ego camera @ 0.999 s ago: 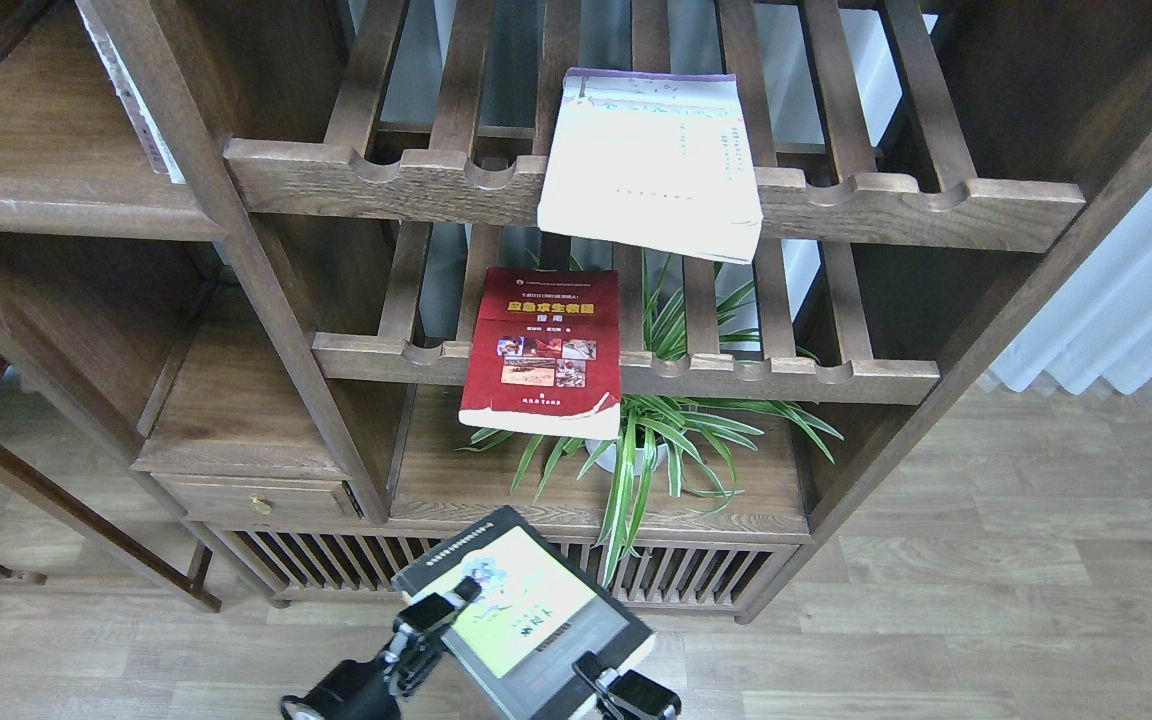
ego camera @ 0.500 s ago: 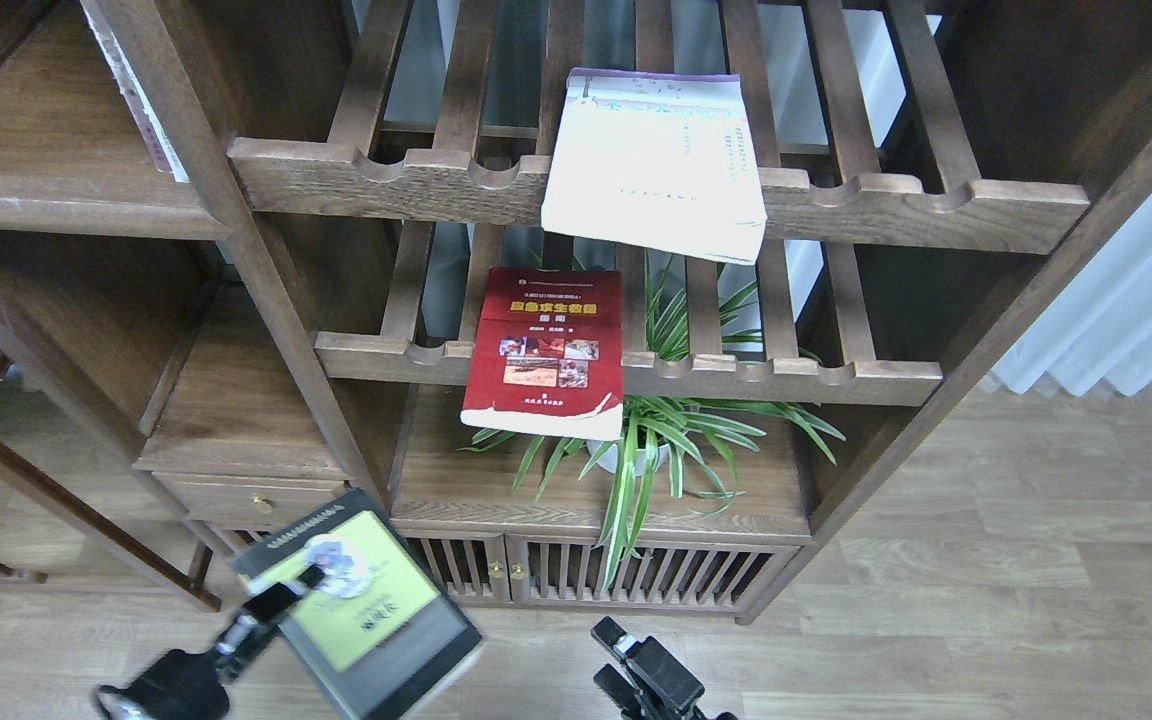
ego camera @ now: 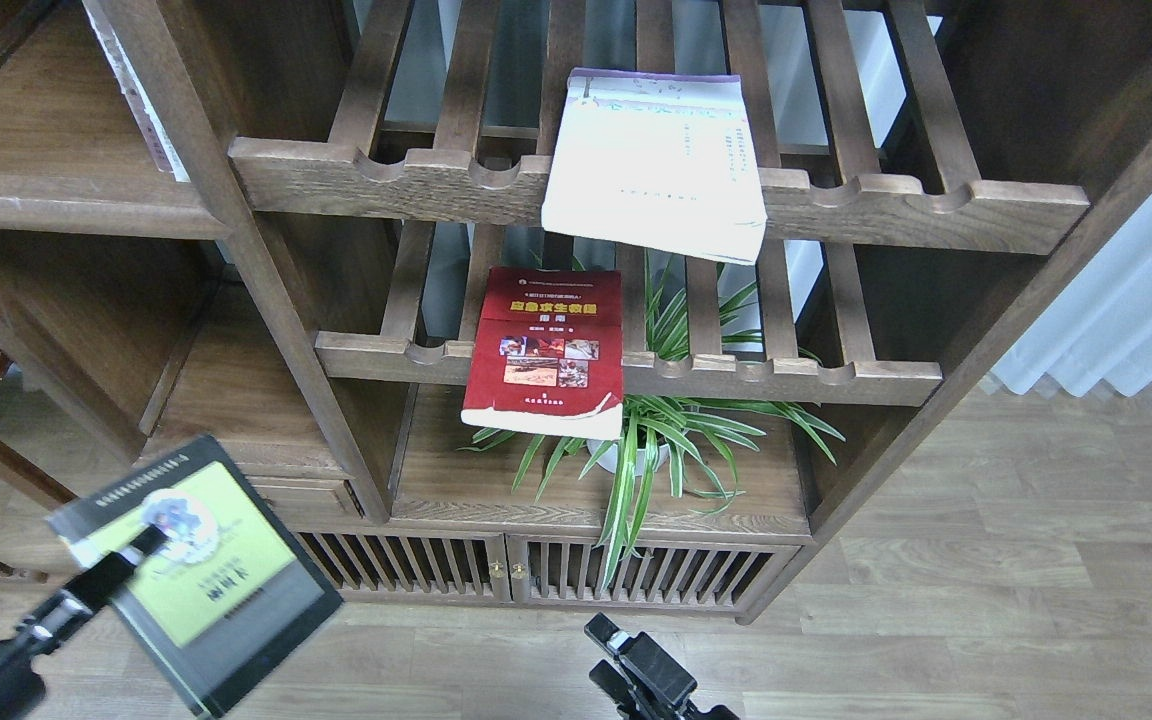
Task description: Organize books on shelf
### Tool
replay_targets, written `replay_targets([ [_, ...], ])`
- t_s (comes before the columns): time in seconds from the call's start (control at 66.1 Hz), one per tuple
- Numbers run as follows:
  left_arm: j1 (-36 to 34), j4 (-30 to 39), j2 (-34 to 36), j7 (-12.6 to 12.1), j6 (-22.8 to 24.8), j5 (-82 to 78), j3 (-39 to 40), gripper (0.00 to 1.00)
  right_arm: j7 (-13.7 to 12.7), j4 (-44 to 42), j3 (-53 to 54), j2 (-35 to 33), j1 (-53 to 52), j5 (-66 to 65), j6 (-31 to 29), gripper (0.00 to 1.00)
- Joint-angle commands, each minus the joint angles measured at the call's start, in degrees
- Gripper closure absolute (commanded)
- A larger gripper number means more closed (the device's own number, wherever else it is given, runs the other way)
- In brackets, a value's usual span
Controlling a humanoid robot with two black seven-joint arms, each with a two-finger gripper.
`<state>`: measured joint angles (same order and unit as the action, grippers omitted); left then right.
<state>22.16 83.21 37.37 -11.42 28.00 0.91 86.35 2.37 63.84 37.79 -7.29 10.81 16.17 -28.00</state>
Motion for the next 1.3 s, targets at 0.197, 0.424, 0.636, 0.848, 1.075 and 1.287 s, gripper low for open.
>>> replay_targets([
  [0.197, 0.60, 2.48, 2.09, -4.93, 0.00, -0.04, 16.65, 0.97, -0.17, -1.79, -0.09, 0.17, -0.44, -0.09, 0.00, 0.03],
  [0.424, 0.34, 3.63, 8.06, -5.54, 0.00, -0.39, 24.82, 0.97, -0.17, -1.88, 0.00, 0.17, -0.44, -0.09, 0.00, 0.02],
  [0.636, -8.70, 3.19, 11.84, -9.32, 0.00, -6.71, 32.47, 0.97, -0.09, -1.88, 0.00, -0.01, 0.08, 0.09, 0.00, 0.01],
  [0.848, -22.32, 2.75, 11.93, -12.22, 0.00, -15.32, 31.60, 0.97, 0.00, -1.88, 0.00, 0.17, 0.35, 0.09, 0.00, 0.01],
  [1.075, -36.30, 1.26, 10.79, -12.22, 0.00, -24.02, 26.41, 0.96, 0.18, -1.88, 0.00, -0.01, 0.44, 0.09, 0.00, 0.01],
  [1.287, -51.33, -2.17, 5.70, -12.05, 0.00, -35.80, 21.31, 0.96, 0.27, -1.88, 0.00, 0.17, 0.52, 0.09, 0.00, 0.01],
])
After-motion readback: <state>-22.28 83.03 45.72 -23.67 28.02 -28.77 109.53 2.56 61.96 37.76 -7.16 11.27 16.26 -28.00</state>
